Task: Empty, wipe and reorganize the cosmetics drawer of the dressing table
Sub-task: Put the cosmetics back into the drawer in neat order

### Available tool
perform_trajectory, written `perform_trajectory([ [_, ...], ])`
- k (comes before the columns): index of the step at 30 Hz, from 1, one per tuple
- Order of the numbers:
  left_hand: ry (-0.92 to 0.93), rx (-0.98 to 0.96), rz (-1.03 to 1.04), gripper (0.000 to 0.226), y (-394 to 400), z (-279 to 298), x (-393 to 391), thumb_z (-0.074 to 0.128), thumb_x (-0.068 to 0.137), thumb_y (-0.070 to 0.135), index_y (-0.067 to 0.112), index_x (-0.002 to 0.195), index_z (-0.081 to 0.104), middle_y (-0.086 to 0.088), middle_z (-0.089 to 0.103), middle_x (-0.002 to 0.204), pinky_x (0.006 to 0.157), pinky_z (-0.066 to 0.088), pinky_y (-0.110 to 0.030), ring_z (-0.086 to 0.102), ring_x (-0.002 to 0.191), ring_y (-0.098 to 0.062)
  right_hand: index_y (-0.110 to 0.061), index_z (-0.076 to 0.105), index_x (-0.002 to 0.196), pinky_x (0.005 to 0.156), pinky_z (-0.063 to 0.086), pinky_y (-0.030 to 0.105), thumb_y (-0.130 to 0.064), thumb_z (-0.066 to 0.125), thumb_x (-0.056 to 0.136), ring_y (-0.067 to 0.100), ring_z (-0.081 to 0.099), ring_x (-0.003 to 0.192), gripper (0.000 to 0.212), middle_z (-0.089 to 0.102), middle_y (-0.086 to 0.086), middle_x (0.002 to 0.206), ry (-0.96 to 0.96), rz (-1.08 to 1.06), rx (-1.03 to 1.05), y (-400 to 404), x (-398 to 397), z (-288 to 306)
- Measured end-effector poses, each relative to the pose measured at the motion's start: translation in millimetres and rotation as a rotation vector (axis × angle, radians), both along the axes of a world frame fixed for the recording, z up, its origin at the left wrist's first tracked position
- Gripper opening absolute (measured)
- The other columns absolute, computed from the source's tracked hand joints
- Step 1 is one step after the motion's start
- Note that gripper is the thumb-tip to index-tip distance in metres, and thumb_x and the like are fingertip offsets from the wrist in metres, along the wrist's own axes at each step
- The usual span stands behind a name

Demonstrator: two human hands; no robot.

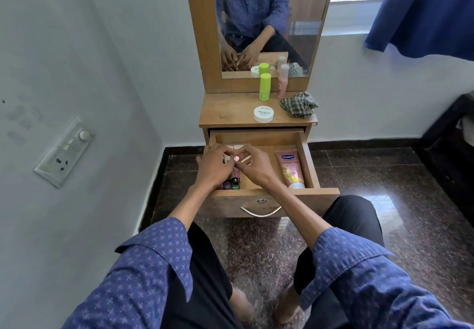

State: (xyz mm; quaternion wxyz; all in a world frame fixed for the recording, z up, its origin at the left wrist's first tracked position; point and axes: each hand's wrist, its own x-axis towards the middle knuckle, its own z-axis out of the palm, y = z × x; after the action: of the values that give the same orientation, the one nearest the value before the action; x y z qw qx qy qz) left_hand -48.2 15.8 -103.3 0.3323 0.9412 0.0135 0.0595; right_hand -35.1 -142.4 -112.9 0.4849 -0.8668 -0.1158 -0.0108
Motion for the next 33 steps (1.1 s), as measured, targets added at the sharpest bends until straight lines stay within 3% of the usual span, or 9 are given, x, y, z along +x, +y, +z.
perform_trajectory([
  [2, -0.001, -0.012, -0.003, 0.017, -0.4, -1.4, -1.8, 0.063, 0.098, 0.03, 0.031, 0.111, 0.073, 0.01, 0.065, 0.125, 0.111, 0.032, -0.062, 0.047, 0.13, -0.019, -0.018, 0.073, 0.102, 0.074, 0.054, 0.019, -0.015, 0.077, 0.085, 0.0, 0.067, 0.081, 0.018, 0.072, -0.007, 0.096, 0.043, -0.009, 0.051, -0.5, -1.3, -1.0],
  [7, 0.002, 0.051, -0.019, 0.019, -1.7, -1.0, -6.2, 0.06, 0.101, 0.034, 0.03, 0.114, 0.073, 0.007, 0.065, 0.131, 0.112, 0.031, -0.063, 0.043, 0.137, -0.023, -0.014, 0.068, 0.105, 0.08, 0.064, 0.041, -0.021, 0.07, 0.092, 0.018, 0.076, 0.078, 0.015, 0.073, 0.0, 0.091, 0.235, -0.024, 0.161, 2.7, -1.4, 2.0],
  [11, 0.02, 0.117, -0.063, 0.028, -3.0, -2.0, -7.7, 0.059, 0.1, 0.04, 0.029, 0.122, 0.071, 0.006, 0.062, 0.135, 0.113, 0.03, -0.061, 0.04, 0.14, -0.021, -0.005, 0.066, 0.094, 0.087, 0.063, 0.044, -0.019, 0.056, 0.102, 0.03, 0.077, 0.09, 0.019, 0.077, 0.019, 0.094, 0.404, -0.033, 0.267, 1.9, -2.8, 4.7],
  [13, 0.011, 0.136, -0.094, 0.029, -2.6, -2.5, -8.5, 0.061, 0.096, 0.041, 0.03, 0.121, 0.071, 0.007, 0.064, 0.131, 0.11, 0.032, -0.06, 0.041, 0.138, -0.022, -0.007, 0.065, 0.088, 0.092, 0.062, 0.044, -0.018, 0.049, 0.105, 0.031, 0.076, 0.097, 0.026, 0.076, 0.017, 0.09, 0.514, -0.057, 0.268, 1.0, -0.6, 2.2],
  [15, 0.007, 0.141, -0.108, 0.03, -1.9, -2.8, -8.8, 0.065, 0.092, 0.041, 0.031, 0.12, 0.071, 0.008, 0.065, 0.128, 0.109, 0.033, -0.059, 0.042, 0.136, -0.022, -0.005, 0.066, 0.095, 0.093, 0.061, 0.041, -0.019, 0.049, 0.106, 0.027, 0.074, 0.097, 0.024, 0.074, 0.011, 0.089, 0.581, -0.051, 0.256, -0.1, 0.8, 0.2],
  [19, -0.017, 0.152, -0.102, 0.028, -0.4, -5.5, -9.0, 0.069, 0.091, 0.039, 0.03, 0.117, 0.072, 0.007, 0.066, 0.123, 0.105, 0.035, -0.058, 0.044, 0.132, -0.022, -0.003, 0.068, 0.095, 0.08, 0.062, 0.029, -0.015, 0.053, 0.105, 0.016, 0.075, 0.08, 0.021, 0.075, 0.009, 0.087, 0.571, -0.041, 0.273, -0.6, 1.2, -1.3],
  [24, -0.029, 0.15, -0.077, 0.027, 1.7, -9.2, -7.8, 0.068, 0.098, 0.036, 0.028, 0.123, 0.071, 0.006, 0.065, 0.127, 0.108, 0.034, -0.063, 0.043, 0.135, -0.021, 0.01, 0.072, 0.102, 0.093, 0.062, 0.042, -0.008, 0.057, 0.095, 0.025, 0.078, 0.095, 0.025, 0.079, 0.015, 0.095, 0.565, -0.027, 0.23, -1.6, 0.7, -1.9],
  [28, -0.048, 0.179, -0.086, 0.029, -0.5, -8.8, -8.2, 0.067, 0.1, 0.034, 0.026, 0.128, 0.069, 0.005, 0.065, 0.13, 0.104, 0.035, -0.057, 0.044, 0.135, -0.021, -0.002, 0.074, 0.086, 0.098, 0.059, 0.049, -0.016, 0.065, 0.085, 0.03, 0.077, 0.098, 0.017, 0.079, 0.015, 0.091, 0.53, 0.015, 0.187, -1.8, 2.1, -2.4],
  [33, -0.039, 0.19, -0.087, 0.03, -0.7, -7.0, -10.2, 0.064, 0.101, 0.033, 0.027, 0.13, 0.068, 0.005, 0.066, 0.131, 0.103, 0.036, -0.058, 0.045, 0.134, -0.022, -0.014, 0.067, 0.093, 0.099, 0.059, 0.044, -0.011, 0.068, 0.095, 0.027, 0.077, 0.099, 0.003, 0.079, 0.015, 0.1, 0.512, -0.002, 0.258, 1.3, -1.0, 2.9],
])
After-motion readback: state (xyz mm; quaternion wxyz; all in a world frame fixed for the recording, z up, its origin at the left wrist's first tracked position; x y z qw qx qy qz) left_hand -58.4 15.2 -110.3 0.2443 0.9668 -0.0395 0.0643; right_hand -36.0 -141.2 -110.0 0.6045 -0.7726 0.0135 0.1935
